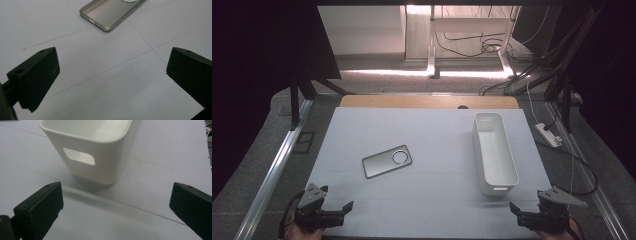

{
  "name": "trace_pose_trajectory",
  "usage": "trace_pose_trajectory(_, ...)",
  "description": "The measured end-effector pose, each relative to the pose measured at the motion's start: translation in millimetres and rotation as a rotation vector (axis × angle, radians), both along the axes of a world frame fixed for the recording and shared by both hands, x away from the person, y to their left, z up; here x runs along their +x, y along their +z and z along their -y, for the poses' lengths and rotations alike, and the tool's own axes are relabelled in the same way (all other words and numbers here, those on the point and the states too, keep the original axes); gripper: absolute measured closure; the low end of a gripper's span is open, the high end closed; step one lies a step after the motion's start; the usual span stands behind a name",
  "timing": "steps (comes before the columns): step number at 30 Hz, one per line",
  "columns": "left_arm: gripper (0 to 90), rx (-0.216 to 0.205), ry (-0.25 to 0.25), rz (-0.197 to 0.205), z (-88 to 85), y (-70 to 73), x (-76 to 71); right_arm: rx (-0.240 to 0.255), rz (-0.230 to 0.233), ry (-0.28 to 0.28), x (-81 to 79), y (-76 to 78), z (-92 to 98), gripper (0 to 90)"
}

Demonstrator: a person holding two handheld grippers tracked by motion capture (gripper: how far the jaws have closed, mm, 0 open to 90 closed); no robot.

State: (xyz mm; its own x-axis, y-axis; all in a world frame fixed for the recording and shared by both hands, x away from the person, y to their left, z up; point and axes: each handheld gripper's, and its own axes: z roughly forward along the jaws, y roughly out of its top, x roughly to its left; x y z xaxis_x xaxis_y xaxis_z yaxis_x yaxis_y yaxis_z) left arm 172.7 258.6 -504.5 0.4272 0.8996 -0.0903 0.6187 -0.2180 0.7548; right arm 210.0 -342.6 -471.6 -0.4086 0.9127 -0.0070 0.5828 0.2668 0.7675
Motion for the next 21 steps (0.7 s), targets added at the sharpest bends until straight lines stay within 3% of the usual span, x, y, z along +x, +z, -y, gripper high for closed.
trace_pose_trajectory(21,0.0,0.001,-0.012,-0.005,0.2,-0.1,0.5,-0.023,-0.006,0.037,0.3,-0.7,-3.1,0.0)
